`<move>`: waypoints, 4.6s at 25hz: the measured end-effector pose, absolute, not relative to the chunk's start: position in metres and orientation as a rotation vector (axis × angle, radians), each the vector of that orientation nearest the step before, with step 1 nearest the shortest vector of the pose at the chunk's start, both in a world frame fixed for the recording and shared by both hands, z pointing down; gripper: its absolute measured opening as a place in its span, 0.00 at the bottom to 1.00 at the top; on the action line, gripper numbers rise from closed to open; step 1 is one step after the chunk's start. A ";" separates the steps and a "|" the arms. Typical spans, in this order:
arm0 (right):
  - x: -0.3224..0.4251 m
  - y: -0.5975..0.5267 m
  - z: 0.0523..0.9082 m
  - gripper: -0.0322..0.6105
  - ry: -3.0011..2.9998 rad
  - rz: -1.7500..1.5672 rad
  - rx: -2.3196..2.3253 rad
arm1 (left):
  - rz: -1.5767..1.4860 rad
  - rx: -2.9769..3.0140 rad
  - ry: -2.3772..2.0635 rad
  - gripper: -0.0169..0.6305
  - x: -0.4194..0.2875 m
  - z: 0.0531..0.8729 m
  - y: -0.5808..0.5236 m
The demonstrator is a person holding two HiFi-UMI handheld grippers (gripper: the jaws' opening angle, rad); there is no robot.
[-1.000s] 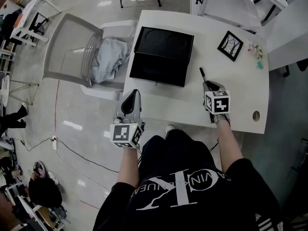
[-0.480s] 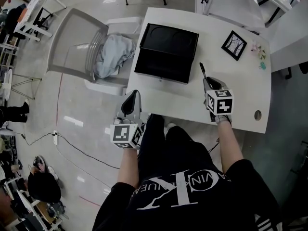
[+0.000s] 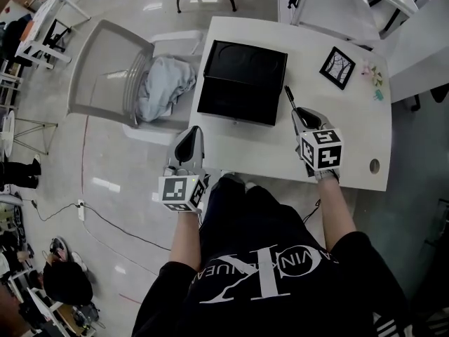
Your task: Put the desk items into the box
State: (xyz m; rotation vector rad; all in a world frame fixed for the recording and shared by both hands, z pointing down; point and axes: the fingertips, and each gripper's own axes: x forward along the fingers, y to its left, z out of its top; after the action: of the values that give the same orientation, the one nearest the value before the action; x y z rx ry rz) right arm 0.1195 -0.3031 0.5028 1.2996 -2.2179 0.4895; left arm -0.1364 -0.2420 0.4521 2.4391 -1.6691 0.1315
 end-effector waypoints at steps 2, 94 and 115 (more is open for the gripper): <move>0.109 -0.304 0.496 0.09 -2.240 0.474 1.277 | 0.131 2.440 -1.660 0.04 -0.137 0.453 -0.245; -0.064 -0.339 0.590 0.09 -2.052 0.287 0.483 | 0.141 2.320 -1.649 0.04 -0.216 0.492 -0.308; -0.071 -0.338 0.567 0.09 -2.135 0.312 0.578 | 0.118 2.331 -1.656 0.04 -0.218 0.486 -0.300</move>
State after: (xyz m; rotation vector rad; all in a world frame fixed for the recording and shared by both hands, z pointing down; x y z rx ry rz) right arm -0.0709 -0.3378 0.5667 0.5779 -2.1352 0.3119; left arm -0.2175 -0.2997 0.4860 2.3309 -1.6563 0.1179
